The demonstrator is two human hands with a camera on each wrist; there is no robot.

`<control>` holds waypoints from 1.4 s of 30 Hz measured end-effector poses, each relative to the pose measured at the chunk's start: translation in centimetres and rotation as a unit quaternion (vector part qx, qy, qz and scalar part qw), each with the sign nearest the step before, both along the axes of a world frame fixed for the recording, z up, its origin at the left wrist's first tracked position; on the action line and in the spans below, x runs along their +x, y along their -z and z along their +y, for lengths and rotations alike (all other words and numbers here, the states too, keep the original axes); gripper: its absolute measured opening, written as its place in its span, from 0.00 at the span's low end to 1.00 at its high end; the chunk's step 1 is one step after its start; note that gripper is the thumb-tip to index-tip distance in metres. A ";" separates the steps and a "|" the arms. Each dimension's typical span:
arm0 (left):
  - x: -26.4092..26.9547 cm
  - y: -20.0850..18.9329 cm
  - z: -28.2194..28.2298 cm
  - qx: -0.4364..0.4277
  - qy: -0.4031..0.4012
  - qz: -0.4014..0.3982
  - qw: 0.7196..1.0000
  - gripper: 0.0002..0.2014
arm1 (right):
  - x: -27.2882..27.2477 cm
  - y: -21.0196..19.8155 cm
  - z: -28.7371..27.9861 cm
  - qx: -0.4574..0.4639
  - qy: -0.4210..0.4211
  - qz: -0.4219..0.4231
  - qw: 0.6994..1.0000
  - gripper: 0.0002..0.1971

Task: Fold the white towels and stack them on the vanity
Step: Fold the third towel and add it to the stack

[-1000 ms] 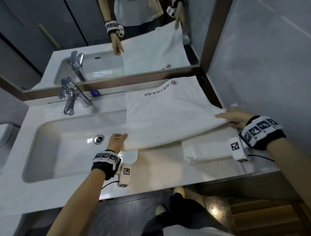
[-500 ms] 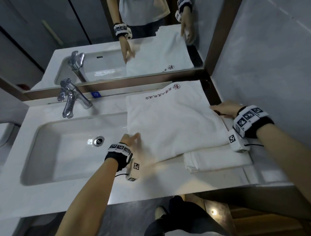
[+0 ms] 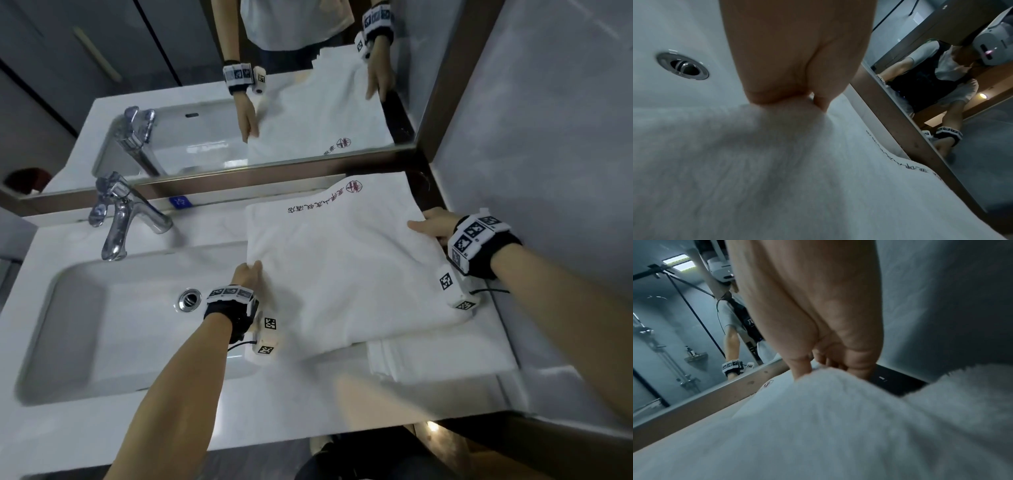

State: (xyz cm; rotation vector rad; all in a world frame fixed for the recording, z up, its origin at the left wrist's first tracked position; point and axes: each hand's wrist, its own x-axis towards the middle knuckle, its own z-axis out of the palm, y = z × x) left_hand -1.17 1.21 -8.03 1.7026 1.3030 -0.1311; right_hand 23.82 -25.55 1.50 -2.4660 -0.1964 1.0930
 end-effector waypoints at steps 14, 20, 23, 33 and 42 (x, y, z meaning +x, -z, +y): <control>-4.1 1.8 -0.3 -0.088 -0.014 -0.019 0.996 0.20 | -1.0 0.2 -2.4 0.084 0.103 0.039 0.990 0.23; -6.7 1.1 -1.1 -0.117 -0.051 -0.094 0.987 0.14 | -3.7 -0.6 -4.1 0.178 0.169 -0.027 0.969 0.12; -8.1 0.9 -2.0 -0.206 -0.028 -0.085 0.974 0.13 | -5.3 -1.1 -5.5 0.193 0.178 0.011 0.965 0.22; -10.8 0.7 -2.7 -0.152 -0.023 -0.073 0.985 0.15 | -10.3 -1.2 -8.5 0.170 0.176 -0.049 0.968 0.21; -13.8 -0.8 -4.1 -0.117 -0.007 -0.188 0.975 0.10 | -12.4 -1.6 -11.0 0.175 0.112 -0.082 0.975 0.19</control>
